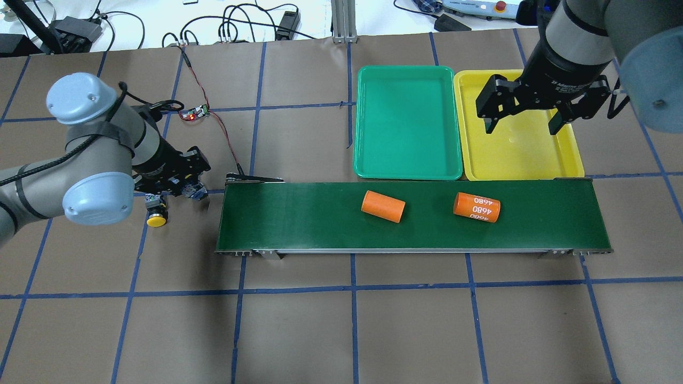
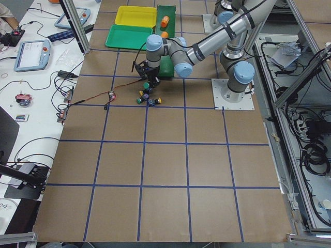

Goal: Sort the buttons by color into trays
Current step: 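Place the green button on the belt with the left gripper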

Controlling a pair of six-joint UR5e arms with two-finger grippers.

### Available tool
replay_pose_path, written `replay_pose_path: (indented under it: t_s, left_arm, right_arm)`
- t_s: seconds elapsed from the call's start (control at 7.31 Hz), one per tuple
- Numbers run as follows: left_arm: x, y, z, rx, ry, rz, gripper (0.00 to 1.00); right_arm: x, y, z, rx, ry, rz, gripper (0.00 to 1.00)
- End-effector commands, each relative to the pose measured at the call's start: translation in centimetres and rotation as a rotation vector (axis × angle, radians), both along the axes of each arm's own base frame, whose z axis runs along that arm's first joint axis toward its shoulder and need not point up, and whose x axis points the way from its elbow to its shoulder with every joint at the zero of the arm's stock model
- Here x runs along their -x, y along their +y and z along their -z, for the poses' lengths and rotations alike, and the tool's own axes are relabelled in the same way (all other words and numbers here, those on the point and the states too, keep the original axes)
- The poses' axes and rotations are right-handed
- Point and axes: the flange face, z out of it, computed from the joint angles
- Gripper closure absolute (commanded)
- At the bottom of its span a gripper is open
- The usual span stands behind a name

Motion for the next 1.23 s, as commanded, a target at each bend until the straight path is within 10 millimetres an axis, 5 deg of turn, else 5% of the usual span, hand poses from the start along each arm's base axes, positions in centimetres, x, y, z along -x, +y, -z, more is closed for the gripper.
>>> replay_pose_path:
  t_s: [0.0, 0.55, 0.82, 1.09]
  left_arm:
    - [7.3, 1.7, -2.0, 0.027, -0.062, 0.177, 0.82]
    - [10.9, 3.8, -0.3, -0.08, -0.116, 0.28, 0.75]
    - [11.5, 4.1, 0.1, -0.088, -0.111, 0.276, 0.0]
    - [12.1, 4.1, -1.0, -0.057, -0.115, 0.288, 0.0]
  right_arm:
    - [-0.1, 0.0, 0.0, 0.0, -0.001, 0.002, 0.0]
    - [-0.1, 0.0, 0.0, 0.001, -0.001, 0.005, 0.0]
    - [-0.1, 0.0, 0.0, 0.001, -0.001, 0.005, 0.0]
    - [-0.1, 0.0, 0.1, -0.002, 0.001, 0.005, 0.0]
